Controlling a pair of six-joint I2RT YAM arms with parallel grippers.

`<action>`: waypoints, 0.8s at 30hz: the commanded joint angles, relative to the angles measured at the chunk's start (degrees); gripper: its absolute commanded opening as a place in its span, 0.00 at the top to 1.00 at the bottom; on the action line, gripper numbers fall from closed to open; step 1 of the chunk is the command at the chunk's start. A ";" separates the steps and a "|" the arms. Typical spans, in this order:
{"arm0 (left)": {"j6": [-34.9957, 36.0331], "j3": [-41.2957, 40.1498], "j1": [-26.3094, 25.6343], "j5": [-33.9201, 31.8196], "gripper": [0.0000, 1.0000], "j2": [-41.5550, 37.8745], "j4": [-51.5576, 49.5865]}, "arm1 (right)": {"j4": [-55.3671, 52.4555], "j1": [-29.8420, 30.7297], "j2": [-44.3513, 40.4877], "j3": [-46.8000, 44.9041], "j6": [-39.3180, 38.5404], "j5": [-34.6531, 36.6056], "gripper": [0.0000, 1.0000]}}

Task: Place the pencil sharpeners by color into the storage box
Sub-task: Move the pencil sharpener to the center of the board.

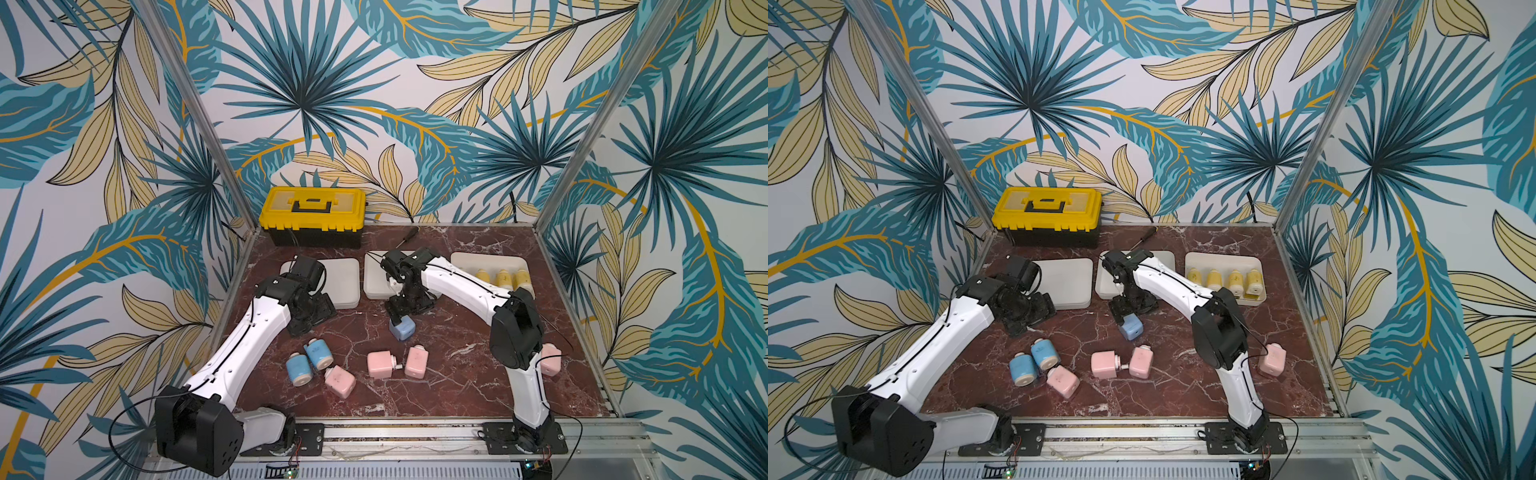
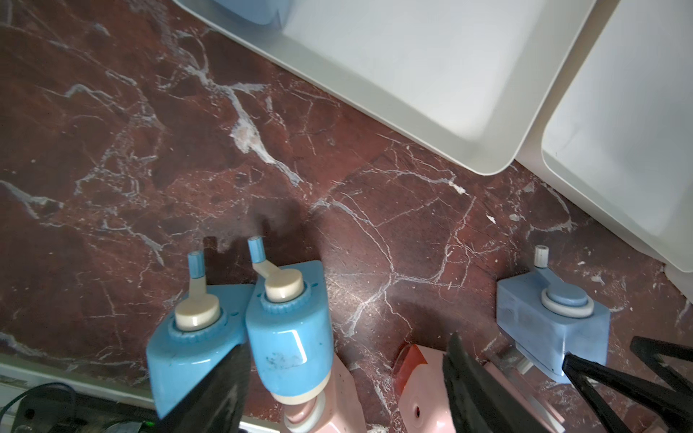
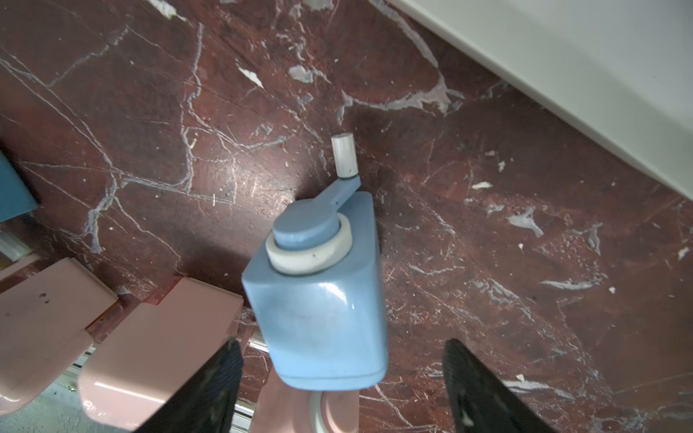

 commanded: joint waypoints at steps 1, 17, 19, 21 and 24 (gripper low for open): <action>0.65 -1.32 2.48 -0.12 0.17 -3.30 0.01 | -2.32 0.42 1.76 0.76 -0.79 -0.83 0.16; 2.99 -3.57 5.99 0.60 0.17 -4.63 0.24 | -2.12 0.61 5.93 0.74 0.98 -5.21 0.42; 3.07 -3.95 6.02 0.52 0.17 -4.83 0.32 | -1.83 0.63 6.46 0.54 1.69 -5.60 0.45; 3.18 -4.22 6.03 0.67 0.17 -5.08 0.53 | -1.60 0.73 6.75 0.45 2.63 -5.72 0.48; 3.49 -4.32 6.17 0.78 0.17 -5.31 0.69 | -1.33 0.70 6.93 0.84 4.03 -5.53 0.50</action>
